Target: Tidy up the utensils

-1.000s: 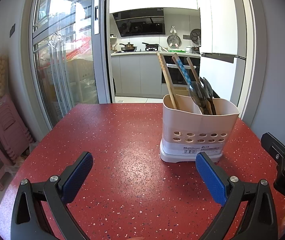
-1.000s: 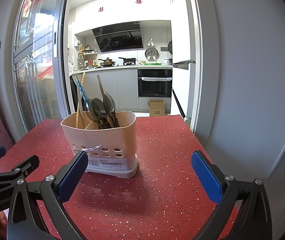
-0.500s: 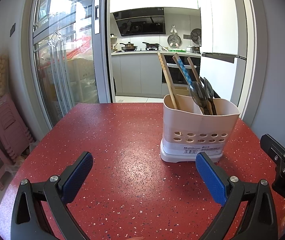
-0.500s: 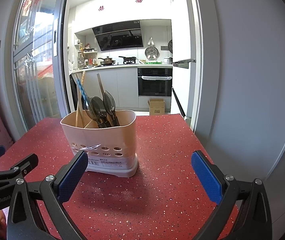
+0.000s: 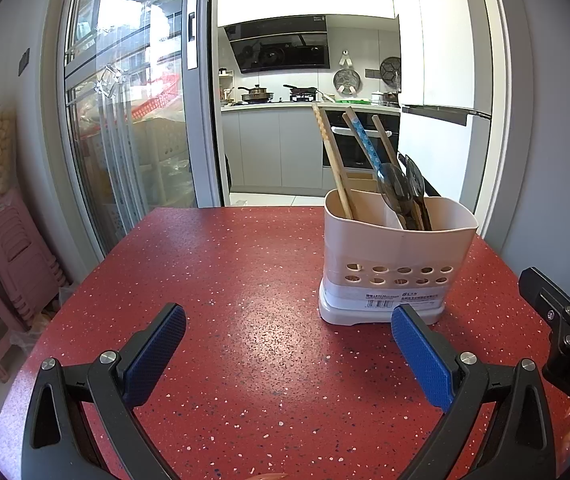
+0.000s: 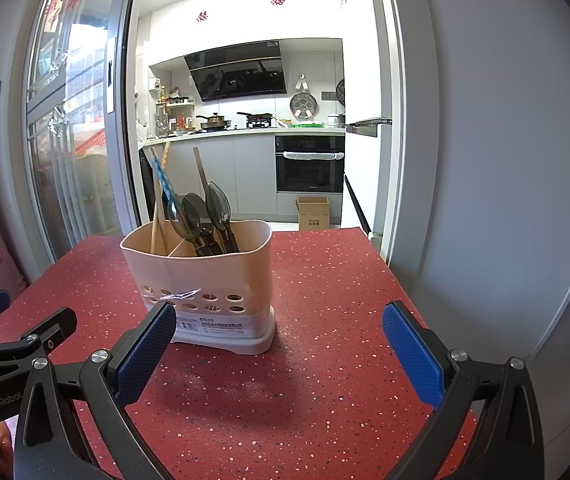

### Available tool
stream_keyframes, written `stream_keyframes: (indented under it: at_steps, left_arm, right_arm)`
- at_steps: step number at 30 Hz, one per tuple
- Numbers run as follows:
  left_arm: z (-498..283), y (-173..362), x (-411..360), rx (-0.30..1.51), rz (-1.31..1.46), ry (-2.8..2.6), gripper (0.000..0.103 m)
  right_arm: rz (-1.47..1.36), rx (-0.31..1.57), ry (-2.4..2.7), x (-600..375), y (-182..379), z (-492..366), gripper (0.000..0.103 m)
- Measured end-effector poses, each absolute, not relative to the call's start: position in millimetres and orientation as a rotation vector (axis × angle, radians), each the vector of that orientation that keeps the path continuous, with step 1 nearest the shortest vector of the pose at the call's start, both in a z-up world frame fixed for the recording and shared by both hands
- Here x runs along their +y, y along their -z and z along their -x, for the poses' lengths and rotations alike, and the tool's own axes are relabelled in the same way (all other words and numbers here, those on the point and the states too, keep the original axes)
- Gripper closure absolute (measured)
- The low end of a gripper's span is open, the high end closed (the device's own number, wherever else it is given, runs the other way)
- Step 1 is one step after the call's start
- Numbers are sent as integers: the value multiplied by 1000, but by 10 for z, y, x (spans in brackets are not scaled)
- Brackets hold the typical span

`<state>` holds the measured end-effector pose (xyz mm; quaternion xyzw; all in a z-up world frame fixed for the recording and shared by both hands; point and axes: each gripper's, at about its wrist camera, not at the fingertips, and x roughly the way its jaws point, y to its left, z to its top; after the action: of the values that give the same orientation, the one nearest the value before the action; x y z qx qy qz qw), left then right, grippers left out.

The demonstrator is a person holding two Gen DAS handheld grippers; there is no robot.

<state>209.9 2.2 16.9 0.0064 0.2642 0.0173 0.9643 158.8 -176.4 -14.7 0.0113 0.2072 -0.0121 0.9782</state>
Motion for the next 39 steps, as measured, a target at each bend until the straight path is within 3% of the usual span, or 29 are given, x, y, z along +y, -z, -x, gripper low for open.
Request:
stream_keyframes:
  at_steps: [39]
  left_arm:
    - [-2081,-193,13,539,-20,-34,0]
  right_arm:
    - [-23,420,26,-1754,149,-1594,0]
